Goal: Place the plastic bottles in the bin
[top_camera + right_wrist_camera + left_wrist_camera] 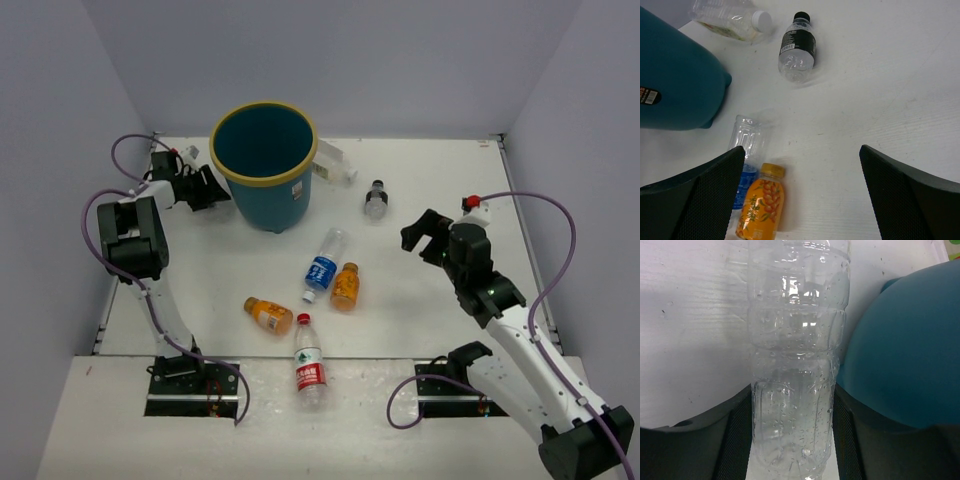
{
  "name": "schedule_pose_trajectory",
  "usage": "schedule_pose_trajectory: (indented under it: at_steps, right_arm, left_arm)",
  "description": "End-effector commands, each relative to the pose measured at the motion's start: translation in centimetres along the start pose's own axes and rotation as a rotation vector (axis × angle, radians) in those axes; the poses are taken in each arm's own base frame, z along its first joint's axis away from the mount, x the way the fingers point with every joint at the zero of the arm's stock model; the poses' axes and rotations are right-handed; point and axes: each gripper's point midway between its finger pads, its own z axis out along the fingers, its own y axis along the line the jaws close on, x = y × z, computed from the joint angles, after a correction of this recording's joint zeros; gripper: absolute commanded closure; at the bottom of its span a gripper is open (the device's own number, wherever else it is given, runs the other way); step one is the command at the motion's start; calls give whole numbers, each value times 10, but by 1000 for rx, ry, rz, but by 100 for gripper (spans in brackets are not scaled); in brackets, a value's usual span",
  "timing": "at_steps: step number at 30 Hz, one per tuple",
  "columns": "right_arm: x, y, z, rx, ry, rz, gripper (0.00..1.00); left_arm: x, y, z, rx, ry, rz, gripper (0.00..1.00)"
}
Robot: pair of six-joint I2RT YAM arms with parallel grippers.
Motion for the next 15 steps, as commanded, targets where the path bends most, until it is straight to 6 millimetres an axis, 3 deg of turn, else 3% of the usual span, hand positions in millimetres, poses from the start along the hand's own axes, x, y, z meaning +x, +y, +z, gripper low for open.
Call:
schedule_pose_trajectory:
  at_steps: [1, 4, 7, 12, 15]
  right_arm:
    - [-5, -8, 0, 31, -32, 0, 1]
    - [-5, -7, -1, 27, -30, 2, 1]
    - [-3, -8, -3, 23, -26, 2, 1]
    - [0, -10, -5, 18, -27, 7, 1]
    - [1, -11, -7, 17, -31, 12, 1]
  left_arm:
    - [-5, -11, -15, 11, -8, 18, 80]
    - [-13, -19, -31, -4, -47, 15, 97]
    - [-27, -17, -52, -97, -117, -11, 100]
    - [-55, -28, -114, -225, -291, -29, 100]
    - [-77, -39, -169, -314, -462, -61, 100]
